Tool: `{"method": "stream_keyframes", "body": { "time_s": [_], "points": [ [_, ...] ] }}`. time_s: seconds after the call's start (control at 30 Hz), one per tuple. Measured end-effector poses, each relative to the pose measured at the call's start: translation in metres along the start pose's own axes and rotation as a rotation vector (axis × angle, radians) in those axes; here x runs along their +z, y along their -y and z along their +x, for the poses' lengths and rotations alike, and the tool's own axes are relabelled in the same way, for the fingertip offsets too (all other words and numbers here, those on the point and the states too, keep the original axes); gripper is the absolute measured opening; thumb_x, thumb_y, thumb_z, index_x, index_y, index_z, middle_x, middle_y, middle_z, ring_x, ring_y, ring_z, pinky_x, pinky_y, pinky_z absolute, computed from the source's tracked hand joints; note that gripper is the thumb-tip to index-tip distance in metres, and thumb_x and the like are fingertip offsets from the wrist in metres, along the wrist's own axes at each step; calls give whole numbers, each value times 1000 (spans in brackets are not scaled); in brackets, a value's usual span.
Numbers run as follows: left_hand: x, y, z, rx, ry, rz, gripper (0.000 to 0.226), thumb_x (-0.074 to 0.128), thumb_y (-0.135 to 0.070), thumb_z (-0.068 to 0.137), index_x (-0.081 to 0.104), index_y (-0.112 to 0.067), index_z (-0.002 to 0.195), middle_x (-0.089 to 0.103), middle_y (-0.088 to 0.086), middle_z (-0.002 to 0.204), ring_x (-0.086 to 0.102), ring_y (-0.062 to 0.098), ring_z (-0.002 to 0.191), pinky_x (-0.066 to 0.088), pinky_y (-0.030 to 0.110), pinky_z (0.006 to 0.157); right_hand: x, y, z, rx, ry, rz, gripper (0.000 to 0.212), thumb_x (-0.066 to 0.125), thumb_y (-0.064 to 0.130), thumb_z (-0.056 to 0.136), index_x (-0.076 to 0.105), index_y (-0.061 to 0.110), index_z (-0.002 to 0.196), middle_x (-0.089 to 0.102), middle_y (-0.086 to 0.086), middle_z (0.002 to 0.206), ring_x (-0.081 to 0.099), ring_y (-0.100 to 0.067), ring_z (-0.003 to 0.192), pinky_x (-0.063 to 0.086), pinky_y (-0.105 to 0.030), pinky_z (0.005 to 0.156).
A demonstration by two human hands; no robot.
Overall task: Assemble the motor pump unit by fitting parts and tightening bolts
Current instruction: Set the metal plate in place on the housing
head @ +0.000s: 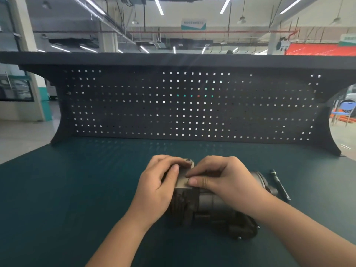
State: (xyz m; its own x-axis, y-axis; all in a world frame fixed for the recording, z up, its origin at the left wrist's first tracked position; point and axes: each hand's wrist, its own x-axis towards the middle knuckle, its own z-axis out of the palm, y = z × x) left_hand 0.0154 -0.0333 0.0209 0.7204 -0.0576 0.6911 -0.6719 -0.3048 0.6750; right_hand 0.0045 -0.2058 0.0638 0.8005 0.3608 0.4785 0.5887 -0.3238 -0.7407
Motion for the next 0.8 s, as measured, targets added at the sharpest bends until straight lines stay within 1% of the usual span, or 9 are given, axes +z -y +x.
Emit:
{"method": "stream_keyframes", "body": {
  "time_s": [0.07,0.17,0.27,0.37,0.43,0.5,0.6,0.7,0.8],
  "points": [
    [-3,-3,2,-25,57,-6,24,51,-13,91,72,-22,100,63,-4,106,60,2,107,45,17,94,-1,1,0,-6,2,-53,20,81,15,73,76,34,72,66,10,81,64,-4,77,49,-16,76],
    [-16,-6,5,-43,267,-55,36,55,-24,76,67,-23,110,56,1,117,56,5,116,43,16,97,-3,4,4,15,10,-141,23,83,19,72,72,39,67,62,16,82,62,-1,80,48,-19,80],
    [-26,-4,9,-52,400,32,45,66,-24,75,61,-34,118,51,-12,124,50,1,123,41,17,102,1,5,4,59,-37,-202,26,85,25,69,64,36,60,65,16,78,62,-2,76,51,-25,78],
    [-28,-1,10,-36,390,45,48,74,-29,73,58,-41,116,50,-28,125,46,-1,126,41,20,101,9,0,1,68,-119,-188,27,86,29,67,59,27,66,67,5,75,66,-12,74,54,-38,76],
    [-28,2,11,-8,406,72,51,76,-39,69,55,-47,115,44,-34,132,39,-4,131,37,13,99,11,-4,-1,26,-131,-169,26,85,27,69,59,27,69,64,5,75,66,-14,73,55,-40,75],
    [-28,5,11,23,418,110,57,76,-47,65,51,-51,116,35,-38,137,30,-9,135,31,3,98,9,-7,-2,-6,-121,-148,22,84,26,70,62,28,71,62,7,76,65,-12,72,55,-37,74],
    [-28,7,10,28,402,126,58,75,-50,63,50,-52,115,31,-39,138,29,-11,135,30,1,99,2,-6,-1,-4,-60,-113,11,80,24,75,69,26,75,65,8,80,66,-9,76,55,-32,77],
    [-25,6,8,26,363,118,55,75,-47,63,50,-52,113,33,-39,138,34,-10,133,35,7,98,-3,-5,0,-11,13,-119,9,78,19,77,76,25,84,63,13,83,65,-4,77,52,-21,77],
    [-23,6,6,23,318,92,54,76,-47,62,52,-49,110,36,-36,139,39,-7,130,37,18,98,0,-4,0,1,-33,-83,12,79,17,74,78,27,79,61,16,73,61,2,68,45,-11,67]
  ]
}}
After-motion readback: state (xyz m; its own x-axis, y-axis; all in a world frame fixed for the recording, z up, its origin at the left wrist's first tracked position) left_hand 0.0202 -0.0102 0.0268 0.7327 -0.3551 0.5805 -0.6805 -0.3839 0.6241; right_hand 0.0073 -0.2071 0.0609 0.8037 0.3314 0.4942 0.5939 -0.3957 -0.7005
